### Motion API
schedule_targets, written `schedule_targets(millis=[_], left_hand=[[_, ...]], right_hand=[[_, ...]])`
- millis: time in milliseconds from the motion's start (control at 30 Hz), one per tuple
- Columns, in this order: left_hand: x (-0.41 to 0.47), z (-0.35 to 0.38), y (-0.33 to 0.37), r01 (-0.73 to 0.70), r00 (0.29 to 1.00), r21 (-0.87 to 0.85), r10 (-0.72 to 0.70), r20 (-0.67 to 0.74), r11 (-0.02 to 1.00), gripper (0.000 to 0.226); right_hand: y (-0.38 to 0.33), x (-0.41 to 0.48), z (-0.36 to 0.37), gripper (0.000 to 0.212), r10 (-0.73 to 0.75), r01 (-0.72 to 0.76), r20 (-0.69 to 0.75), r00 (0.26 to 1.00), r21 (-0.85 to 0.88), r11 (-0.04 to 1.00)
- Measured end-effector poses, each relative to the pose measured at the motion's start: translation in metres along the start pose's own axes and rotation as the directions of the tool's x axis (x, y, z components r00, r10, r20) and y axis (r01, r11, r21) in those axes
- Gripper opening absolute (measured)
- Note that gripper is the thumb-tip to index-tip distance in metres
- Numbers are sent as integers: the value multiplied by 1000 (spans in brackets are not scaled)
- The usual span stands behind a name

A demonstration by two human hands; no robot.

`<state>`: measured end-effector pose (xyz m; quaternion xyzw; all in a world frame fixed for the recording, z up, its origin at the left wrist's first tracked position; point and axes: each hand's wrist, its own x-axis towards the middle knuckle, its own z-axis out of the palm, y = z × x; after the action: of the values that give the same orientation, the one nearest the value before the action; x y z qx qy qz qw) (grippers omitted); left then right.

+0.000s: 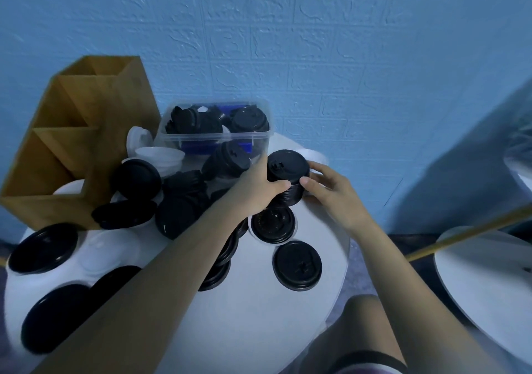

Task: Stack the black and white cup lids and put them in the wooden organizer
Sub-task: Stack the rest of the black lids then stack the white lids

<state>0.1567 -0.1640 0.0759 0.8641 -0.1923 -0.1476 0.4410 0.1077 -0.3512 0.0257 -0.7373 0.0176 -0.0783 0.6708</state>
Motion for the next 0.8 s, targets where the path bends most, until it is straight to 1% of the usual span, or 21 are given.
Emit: schedule_targets(millis=[100,200,267,300,333,367,400,433,467,500,567,633,800], left_hand=[[-8,1,7,-9,999,64,12,-50,998,73],[-25,3,8,-41,994,192,59,-88,981,79],[-43,7,1,-102,976,344,160,-146,934,76],[-55,11,-5,-158,954,420,248,-168,893,71],[-68,15,-10,-216,924,494,339,-174,842,64],[-82,21,-16,-265,891,550,420,-175,792,57],[-96,26,-22,-303,861,583,479,-171,754,50],[-108,32,-29,-336,843,594,515,-157,731,46],[-121,38,-36,-373,832,587,539,-131,719,43],[-131,44,-44,-416,826,570,556,-88,708,41],[-146,53,-59,-481,820,561,572,15,674,37],[-153,56,-72,-487,828,575,557,65,658,40],[-159,56,-81,-440,860,563,508,41,700,44]], right_hand=[[0,2,-4,33,14,-13,21,1000,-79,997],[-2,4,-13,22,52,-65,-90,995,-144,987],[0,5,-23,14,21,-67,-195,981,-235,970],[3,6,-28,15,-25,-61,-239,971,-345,937],[5,8,-33,17,-81,-55,-257,963,-483,874],[7,10,-36,20,-138,-45,-242,960,-624,780],[8,13,-38,26,-180,-23,-191,965,-744,668],[10,16,-38,32,-190,6,-122,974,-829,560],[11,20,-37,39,-176,31,-59,983,-882,471],[12,22,-35,43,-152,49,-14,988,-914,403],[16,26,-31,45,-132,68,25,991,-941,331],[20,26,-29,38,-155,65,16,988,-945,320],[23,12,-31,21,-216,17,-65,974,-933,359]])
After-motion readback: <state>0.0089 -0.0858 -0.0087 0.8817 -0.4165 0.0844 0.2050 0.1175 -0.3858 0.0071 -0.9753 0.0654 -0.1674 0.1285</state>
